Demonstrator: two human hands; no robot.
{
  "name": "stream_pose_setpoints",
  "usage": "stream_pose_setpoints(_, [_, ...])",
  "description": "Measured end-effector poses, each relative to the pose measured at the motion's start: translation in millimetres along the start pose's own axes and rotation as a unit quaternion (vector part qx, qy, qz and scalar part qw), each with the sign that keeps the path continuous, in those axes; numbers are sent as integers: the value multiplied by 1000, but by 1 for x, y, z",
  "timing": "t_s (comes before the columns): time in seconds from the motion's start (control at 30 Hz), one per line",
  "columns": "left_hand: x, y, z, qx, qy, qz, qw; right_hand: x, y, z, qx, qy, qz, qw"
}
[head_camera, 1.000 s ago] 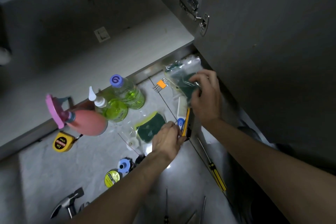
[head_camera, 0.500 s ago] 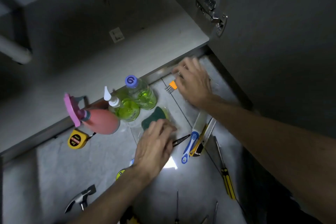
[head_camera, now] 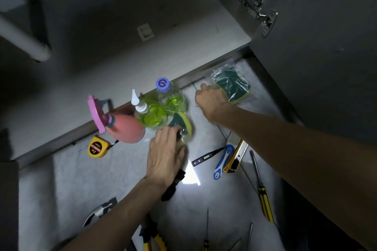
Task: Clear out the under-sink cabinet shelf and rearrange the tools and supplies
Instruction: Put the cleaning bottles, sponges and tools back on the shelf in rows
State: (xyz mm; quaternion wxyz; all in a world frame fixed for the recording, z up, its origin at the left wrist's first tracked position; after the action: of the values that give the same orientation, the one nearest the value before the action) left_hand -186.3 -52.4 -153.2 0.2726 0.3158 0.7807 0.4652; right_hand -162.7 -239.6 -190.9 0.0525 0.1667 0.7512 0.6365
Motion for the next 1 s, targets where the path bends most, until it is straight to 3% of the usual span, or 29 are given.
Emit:
stream_pose_setpoints(0.17, [-8, -17, 23, -62, 55, 58, 995, 7, 8, 4, -61, -6, -15, 998])
stream_pose_setpoints(0.27, [-14, -19, 25, -24, 73, 62, 995, 45, 18, -19, -166, -88, -67, 980])
stream_pose_setpoints(0.4, [-17, -14, 18, 5, 65, 53, 996, 133, -2, -38, -367, -249, -48, 895])
stream_pose_setpoints(0.5, [-16, -12, 2, 18, 45, 51, 998, 198, -23, -8, -454, -271, -14, 849])
stream_pose_setpoints(0.63, [-23, -11, -29, 33, -1, 30, 999, 252, -48, 39, -467, -207, 55, 858])
stream_pose_setpoints(0.73, [-44, -5, -66, 45, -81, -7, 996, 272, -62, 52, -436, -177, 77, 879])
stream_pose_setpoints(0.9, [-108, 3, -126, 35, -163, -56, 984, 271, -53, 33, -401, -212, 21, 891])
stream_pose_setpoints(1.0, [-144, -5, -147, -9, -202, -54, 978, 259, -45, 8, -404, -270, -21, 874])
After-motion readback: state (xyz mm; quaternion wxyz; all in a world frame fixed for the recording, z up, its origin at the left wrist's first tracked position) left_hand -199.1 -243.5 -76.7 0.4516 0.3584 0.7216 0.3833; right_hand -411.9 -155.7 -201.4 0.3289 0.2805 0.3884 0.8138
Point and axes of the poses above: each hand's wrist, its own x-axis away from the middle knuckle, its own y-axis out of the back of the hand, z = x × y, the point moved 8 cm from there along -x, towards the middle knuckle, and after that the axes turned 11 degrees about -z, right-handed, at the moved point
